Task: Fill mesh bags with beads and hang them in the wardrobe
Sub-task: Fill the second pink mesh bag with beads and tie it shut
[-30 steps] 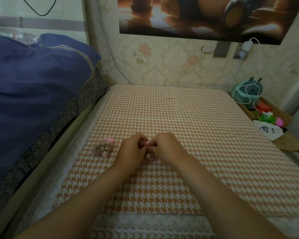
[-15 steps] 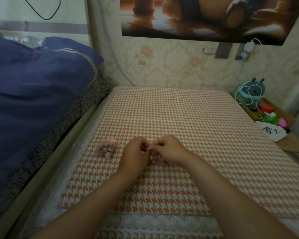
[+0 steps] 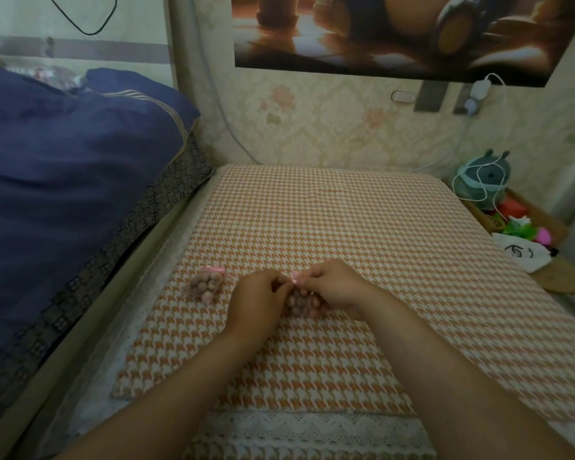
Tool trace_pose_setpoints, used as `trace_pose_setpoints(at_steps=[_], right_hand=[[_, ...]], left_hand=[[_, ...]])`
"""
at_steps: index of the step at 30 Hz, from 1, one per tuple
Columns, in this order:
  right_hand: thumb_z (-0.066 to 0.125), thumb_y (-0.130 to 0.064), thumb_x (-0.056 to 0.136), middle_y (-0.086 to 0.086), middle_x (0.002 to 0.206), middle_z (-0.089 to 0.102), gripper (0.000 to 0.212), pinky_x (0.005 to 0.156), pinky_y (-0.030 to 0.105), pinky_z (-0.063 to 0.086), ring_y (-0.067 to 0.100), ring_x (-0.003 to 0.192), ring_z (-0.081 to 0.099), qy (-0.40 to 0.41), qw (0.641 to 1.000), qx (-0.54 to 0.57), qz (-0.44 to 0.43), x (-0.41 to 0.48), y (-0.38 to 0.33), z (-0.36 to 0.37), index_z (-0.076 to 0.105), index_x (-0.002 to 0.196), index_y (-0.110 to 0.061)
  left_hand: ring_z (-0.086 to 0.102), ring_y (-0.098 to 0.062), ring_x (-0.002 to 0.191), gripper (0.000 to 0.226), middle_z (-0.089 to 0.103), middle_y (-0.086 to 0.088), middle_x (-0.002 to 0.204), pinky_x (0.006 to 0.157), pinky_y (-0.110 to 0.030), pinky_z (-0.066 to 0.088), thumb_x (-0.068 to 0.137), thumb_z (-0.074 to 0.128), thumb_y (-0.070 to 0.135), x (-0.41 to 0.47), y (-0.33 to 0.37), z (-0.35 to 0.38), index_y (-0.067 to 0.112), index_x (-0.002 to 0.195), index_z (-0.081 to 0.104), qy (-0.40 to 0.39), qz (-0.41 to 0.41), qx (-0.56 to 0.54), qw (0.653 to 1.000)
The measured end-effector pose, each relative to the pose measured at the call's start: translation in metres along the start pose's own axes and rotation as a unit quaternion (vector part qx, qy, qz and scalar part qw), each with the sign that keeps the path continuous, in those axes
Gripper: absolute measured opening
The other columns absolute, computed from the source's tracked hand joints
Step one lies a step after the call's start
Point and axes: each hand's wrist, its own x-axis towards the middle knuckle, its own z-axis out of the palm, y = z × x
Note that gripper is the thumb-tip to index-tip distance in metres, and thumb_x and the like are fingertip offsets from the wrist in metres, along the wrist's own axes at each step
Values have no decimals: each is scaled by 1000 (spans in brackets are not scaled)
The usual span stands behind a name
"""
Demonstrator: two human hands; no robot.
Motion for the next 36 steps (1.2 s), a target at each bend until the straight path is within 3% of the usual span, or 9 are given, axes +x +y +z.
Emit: trace_pose_setpoints(at_steps=[2,4,11,14,19,27,31,34,36], right_hand=[[68,-15,95,9,62,62,13,49,31,56,15,45,57,17,999,-37,-6,-1,0,-6,76,89,-6],[69,-9,92,2,60,63,15,53,38,60,18,46,60,46,995,-83,-12,-1,1,-12,73,79,-13],[69,-17,93,2,65,70,14,56,33,59,20,47,64,91,976,-193,-40,-1,1,-11,79,88,-9],[71,-19,91,-3,62,70,14,55,30,58,18,46,64,95,974,-205,-36,-1,2,-11,79,82,-12],[73,-15,88,6,72,74,24,54,35,60,23,46,65,91,977,-191,-7,-2,5,-15,72,65,-20],[74,-14,88,6,71,70,11,42,29,54,20,40,62,85,980,-182,10,-4,7,-12,76,77,-12],[72,-24,87,5,76,74,12,61,37,62,23,59,69,98,969,-225,-6,-3,8,-12,79,83,-15],[66,-40,90,1,114,71,31,89,34,55,19,100,67,101,958,-267,-20,-5,8,-12,72,114,-22],[62,-44,92,3,132,61,49,94,33,49,23,116,60,87,961,-260,-20,-6,7,-8,57,135,-22]], left_hand=[[58,5,68,11,64,17,69,59,-7,38,85,70,24,1,0,-1,27,75,69,-1,-32,-14,999],[58,5,68,13,65,15,69,58,-6,37,85,69,22,3,-2,-1,25,73,68,-6,-59,-17,998],[64,-9,72,16,68,7,71,66,-25,46,85,66,20,10,-2,4,21,69,66,-19,-115,-43,992],[65,-12,73,13,69,5,71,71,-28,51,84,67,20,10,-6,6,18,72,68,-16,-147,-60,987],[65,-14,75,10,69,4,73,71,-28,51,83,69,18,8,-8,7,18,73,68,-6,-156,-64,986],[64,-14,78,14,68,6,75,71,-25,47,84,68,17,7,-7,6,22,71,64,-3,-173,-62,983],[66,-16,78,14,69,4,76,70,-27,50,86,65,20,6,-6,5,23,73,64,-22,-136,-36,990],[65,-18,86,11,71,1,89,75,-29,50,92,59,25,8,-4,-8,19,98,67,-48,-56,41,996],[60,-21,102,24,68,-3,107,87,-33,48,94,53,23,14,-6,-24,19,116,64,-29,13,114,993]])
